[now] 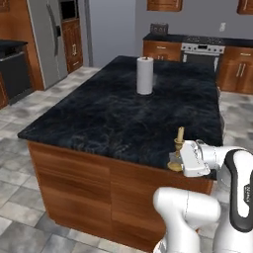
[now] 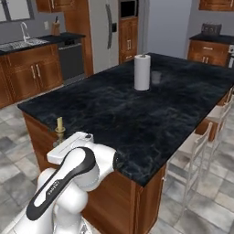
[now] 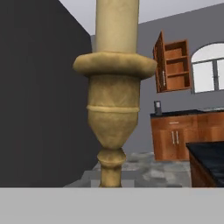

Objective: Pick the candle and candle from the dining table and place them in the open cabinet. Close the cabinet after placing the objects.

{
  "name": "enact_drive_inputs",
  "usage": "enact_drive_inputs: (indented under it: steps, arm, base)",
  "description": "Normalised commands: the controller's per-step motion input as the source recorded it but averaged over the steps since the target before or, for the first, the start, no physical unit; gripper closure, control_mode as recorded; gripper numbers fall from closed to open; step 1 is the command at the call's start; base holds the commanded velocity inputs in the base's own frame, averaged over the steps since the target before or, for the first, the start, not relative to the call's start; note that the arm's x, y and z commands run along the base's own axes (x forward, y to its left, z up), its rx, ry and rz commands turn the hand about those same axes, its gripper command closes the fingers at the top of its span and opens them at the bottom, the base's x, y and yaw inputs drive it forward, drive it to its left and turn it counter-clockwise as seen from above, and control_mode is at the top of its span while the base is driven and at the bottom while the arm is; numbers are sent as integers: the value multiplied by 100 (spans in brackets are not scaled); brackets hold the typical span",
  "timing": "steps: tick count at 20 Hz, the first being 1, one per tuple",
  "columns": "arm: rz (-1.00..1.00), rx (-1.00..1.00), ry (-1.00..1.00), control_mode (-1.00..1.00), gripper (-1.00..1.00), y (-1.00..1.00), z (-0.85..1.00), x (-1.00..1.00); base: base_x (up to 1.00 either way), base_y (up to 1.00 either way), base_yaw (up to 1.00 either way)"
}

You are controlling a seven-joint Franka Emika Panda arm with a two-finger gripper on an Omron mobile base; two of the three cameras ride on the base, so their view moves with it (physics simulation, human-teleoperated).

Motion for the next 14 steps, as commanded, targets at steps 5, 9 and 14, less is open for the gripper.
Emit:
enact_drive_inputs:
  steps: [5, 9, 14]
  arm:
    - [0, 0, 0, 100, 100, 0, 0, 0]
    - [0, 0, 0, 100, 100, 0, 0, 0]
    - [0, 0, 0, 100, 100, 0, 0, 0]
  base:
    - [-16, 53, 34]
    - [0, 45, 32]
    - [22, 23, 27]
